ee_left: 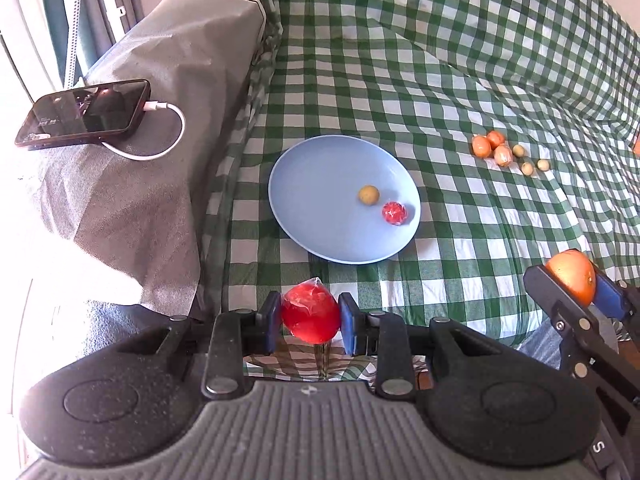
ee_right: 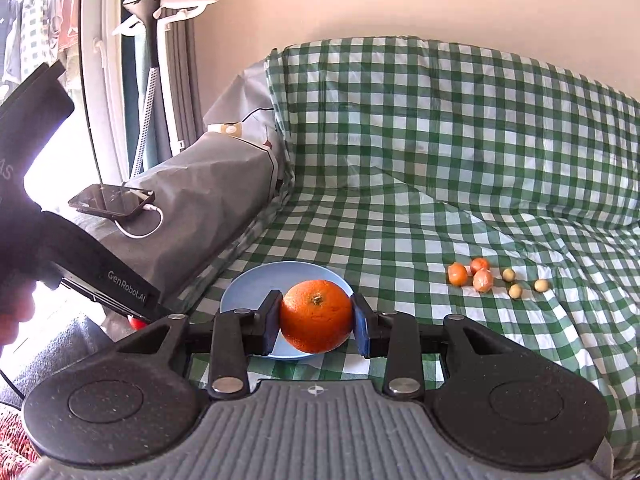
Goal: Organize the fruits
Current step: 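Carry the orange and red fruit over the plate and open both tools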
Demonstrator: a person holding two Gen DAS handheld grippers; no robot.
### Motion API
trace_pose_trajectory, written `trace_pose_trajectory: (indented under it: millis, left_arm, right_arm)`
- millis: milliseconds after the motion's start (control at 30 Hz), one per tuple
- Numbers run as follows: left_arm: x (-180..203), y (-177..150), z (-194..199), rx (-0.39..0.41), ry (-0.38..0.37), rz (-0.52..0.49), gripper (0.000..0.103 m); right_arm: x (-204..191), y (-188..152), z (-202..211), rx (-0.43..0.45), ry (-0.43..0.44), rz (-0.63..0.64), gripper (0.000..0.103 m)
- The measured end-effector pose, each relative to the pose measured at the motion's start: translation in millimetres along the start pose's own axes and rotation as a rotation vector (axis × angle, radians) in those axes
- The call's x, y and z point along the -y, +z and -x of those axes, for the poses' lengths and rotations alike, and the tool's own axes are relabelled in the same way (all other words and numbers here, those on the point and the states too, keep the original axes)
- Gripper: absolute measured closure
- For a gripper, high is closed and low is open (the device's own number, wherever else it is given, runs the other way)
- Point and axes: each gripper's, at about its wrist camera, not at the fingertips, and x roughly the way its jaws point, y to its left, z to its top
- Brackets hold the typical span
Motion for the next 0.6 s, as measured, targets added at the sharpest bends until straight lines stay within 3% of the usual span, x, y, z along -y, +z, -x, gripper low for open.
trace_pose_trajectory:
  millis: [600]
  left_arm:
    - [-10.1,10.0,-19.9,-0.014,-0.025,0.027,0.069]
  right_arm:
    - [-8.9,-1.6,-12.9,-0.056,-0.008,0.054,0.065]
